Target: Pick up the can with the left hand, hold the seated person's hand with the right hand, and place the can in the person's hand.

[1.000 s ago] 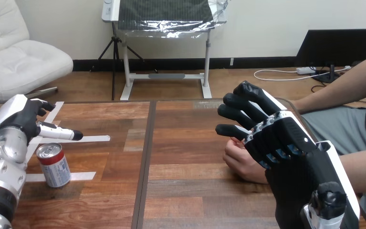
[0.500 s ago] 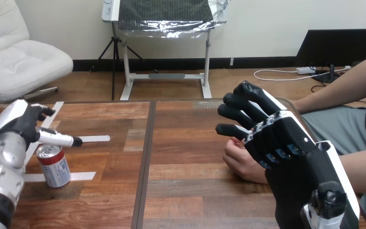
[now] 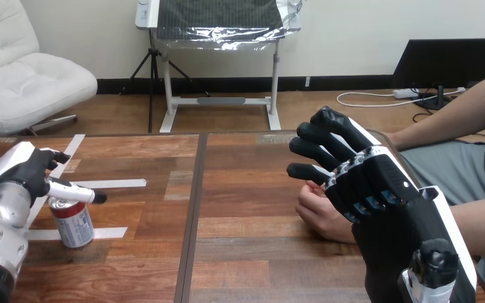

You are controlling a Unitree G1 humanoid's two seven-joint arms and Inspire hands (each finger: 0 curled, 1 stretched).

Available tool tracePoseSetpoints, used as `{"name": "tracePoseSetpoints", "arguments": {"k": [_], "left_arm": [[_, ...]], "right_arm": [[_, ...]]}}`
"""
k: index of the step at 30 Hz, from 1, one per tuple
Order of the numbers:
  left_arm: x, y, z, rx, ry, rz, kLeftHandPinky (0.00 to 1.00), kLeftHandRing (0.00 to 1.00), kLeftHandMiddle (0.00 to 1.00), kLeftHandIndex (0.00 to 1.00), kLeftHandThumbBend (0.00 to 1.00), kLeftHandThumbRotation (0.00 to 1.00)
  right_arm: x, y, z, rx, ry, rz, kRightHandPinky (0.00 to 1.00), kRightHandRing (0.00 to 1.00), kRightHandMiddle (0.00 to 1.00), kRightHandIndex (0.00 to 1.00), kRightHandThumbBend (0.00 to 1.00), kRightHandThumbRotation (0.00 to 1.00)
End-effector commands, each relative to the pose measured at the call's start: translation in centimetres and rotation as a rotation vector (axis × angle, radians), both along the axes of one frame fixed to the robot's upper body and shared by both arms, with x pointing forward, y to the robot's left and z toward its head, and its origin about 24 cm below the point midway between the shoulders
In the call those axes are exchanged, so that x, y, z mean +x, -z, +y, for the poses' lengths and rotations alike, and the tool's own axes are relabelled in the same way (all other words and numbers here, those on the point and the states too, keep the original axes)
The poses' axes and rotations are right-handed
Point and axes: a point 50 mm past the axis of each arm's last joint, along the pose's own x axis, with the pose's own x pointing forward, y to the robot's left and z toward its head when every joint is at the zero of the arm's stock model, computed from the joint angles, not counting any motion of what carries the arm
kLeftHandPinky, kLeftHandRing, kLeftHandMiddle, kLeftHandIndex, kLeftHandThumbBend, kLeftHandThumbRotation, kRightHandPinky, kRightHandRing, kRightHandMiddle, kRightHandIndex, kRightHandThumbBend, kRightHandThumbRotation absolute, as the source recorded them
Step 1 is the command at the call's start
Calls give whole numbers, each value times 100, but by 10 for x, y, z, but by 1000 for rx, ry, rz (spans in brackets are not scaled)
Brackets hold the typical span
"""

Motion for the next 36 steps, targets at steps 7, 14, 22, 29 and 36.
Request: {"name": "tracePoseSetpoints", "arguments": {"k": [7,14,22,29,36], "left_arm": [[5,-23,-2,-6,32,-89,81,91,91,86,94,30],[2,-22,-1,-11,26,-85,80,91,91,87,94,33],[-1,-19,0,-1,17,-80,79,90,90,86,93,36],[-1,-18,1,-7,4,-69,79,91,91,87,91,36],[-2,-15,3,-24,-11,-67,82,92,91,87,91,34]], "right_arm": [[4,-8,2,18,1,-61,78,85,86,87,100,88],[4,-8,2,23,0,-60,78,85,86,87,100,88],[4,-8,2,16,4,-60,78,85,86,86,100,88],[4,-9,2,18,-1,-63,78,85,86,87,100,88],[5,-9,2,18,1,-64,78,85,86,87,100,88]]}}
